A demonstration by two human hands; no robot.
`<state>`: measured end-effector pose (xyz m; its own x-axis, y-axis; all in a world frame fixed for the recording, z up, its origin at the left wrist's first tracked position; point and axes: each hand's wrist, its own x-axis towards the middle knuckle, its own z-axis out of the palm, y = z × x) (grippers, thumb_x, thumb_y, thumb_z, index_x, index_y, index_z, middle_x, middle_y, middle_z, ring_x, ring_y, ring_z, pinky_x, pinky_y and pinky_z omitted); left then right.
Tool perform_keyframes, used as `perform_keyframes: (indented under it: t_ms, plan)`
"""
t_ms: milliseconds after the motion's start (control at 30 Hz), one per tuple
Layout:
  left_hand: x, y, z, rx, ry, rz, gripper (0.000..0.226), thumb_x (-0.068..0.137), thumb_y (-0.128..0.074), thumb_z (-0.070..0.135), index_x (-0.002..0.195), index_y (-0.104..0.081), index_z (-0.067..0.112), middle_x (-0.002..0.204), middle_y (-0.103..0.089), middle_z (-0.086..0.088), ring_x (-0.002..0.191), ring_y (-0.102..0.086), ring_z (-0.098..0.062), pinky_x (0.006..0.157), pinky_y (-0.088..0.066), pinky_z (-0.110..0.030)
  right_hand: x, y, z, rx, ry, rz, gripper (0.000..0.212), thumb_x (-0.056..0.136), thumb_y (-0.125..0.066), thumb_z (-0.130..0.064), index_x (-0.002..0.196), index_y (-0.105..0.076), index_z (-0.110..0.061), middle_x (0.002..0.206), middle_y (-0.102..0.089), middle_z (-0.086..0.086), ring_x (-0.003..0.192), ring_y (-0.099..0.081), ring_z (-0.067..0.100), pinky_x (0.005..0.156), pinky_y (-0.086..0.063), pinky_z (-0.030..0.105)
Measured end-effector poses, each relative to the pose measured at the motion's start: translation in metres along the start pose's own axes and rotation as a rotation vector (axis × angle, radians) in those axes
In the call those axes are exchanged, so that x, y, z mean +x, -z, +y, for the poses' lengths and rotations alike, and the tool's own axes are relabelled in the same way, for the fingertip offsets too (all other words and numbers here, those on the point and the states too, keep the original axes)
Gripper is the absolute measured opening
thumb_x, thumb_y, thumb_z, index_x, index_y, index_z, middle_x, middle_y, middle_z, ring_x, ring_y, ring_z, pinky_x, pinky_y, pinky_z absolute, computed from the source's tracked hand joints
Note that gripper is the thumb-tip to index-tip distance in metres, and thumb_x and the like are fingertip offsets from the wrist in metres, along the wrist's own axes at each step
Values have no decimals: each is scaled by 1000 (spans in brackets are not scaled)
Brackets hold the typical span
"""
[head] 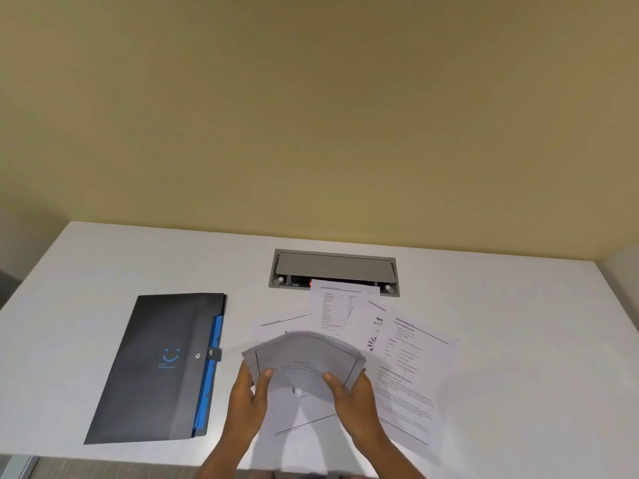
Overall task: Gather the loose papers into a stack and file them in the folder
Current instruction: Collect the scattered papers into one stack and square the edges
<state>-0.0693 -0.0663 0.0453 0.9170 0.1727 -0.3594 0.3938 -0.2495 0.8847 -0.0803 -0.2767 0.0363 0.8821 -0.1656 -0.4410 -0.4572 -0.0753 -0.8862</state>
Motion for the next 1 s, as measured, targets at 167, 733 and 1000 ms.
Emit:
perform_keyframes:
  t_ms: [167,733,1000]
  plan:
    - [5,9,-1,56,3,21,23,97,-60,38,116,-53,47,108,-69,21,96,-68,-5,68,-58,-16,0,17,-8,-81,-9,-104,23,95,-75,-41,118,-70,-44,112,-79,-21,102,-72,-9,81,-54,4]
    - [-13,2,-6,-33,274,269,13,98,-61,23,109,-63,16,93,-70,1,81,-63,-10,63,-45,-21,75,216,22,-1097,-173,7,146,68,-81,-77,168,3,-12,178,5,5,165,-5,29,127,-29,54]
    - [-6,-12,-14,48,323,252,13,96,-64,32,96,-63,18,90,-73,1,83,-67,-22,66,-52,-32,85,215,28,-1171,-197,-6,155,70,-78,-78,164,22,-8,176,21,12,165,7,35,130,-20,58]
